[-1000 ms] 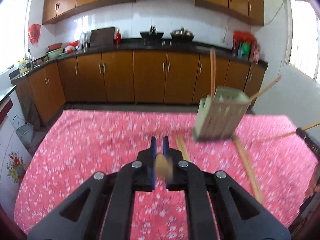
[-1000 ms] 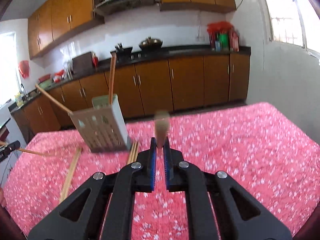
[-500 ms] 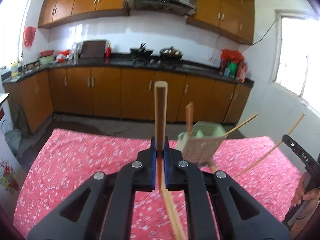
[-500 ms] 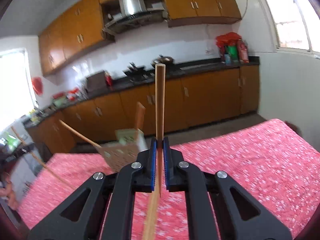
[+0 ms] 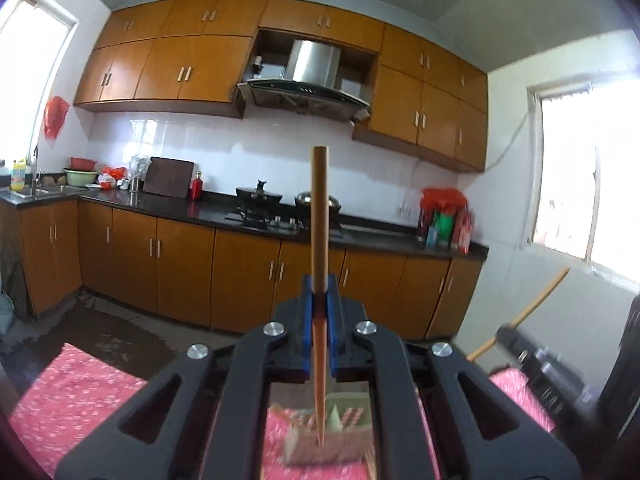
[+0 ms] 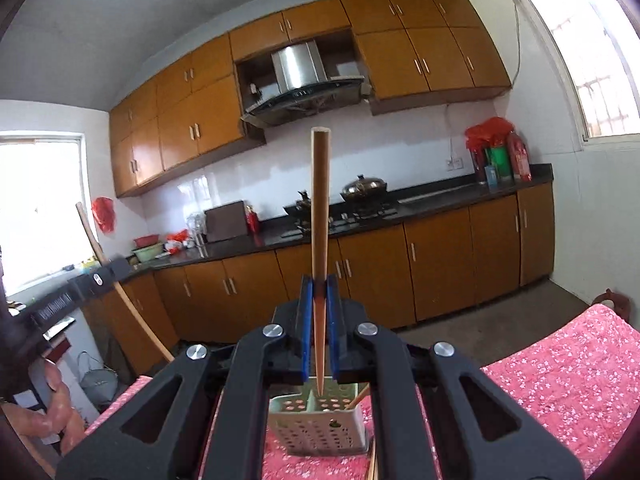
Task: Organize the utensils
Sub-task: 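Open the right tool into the holder while the left tool releases its chopstick, then grasp a chopstick with the right tool while the left tool reaches the bundle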
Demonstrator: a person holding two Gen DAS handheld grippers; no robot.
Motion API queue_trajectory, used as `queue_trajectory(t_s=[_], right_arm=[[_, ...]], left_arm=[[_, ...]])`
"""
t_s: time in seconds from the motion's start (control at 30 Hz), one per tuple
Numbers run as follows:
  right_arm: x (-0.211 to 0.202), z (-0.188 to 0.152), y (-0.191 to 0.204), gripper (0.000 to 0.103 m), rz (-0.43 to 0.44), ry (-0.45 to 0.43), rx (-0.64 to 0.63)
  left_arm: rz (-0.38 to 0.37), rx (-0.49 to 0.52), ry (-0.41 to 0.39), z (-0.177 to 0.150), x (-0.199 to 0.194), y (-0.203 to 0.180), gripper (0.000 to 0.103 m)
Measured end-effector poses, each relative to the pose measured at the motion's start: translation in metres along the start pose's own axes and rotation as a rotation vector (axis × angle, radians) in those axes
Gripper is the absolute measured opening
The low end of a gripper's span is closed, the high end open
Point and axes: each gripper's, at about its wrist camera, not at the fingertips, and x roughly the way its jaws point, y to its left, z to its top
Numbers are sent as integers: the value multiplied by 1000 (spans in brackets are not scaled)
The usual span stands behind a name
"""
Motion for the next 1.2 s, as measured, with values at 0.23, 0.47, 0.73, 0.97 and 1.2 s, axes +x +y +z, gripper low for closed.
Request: queue_trajectory(t_s=[0.23,0.47,0.73,0.97,1.2], right_arm=[[27,-15,-9,8,-11,50,15],[41,-33,-7,8,-2,121,-1],[39,-34,-6,17,-16,162,-6],[6,-16,-6,30,-45,112,-16],[-41,-32,-23,30,-82,166,-43]], left_arm=[[48,-23,-50,-3,45,-5,8],[56,-40,60,-44,80,5,8],[75,-29,131,-57,81,15,25],[117,-25,115,-36,47,30,36],[160,15,152,-44,-17,56,46]])
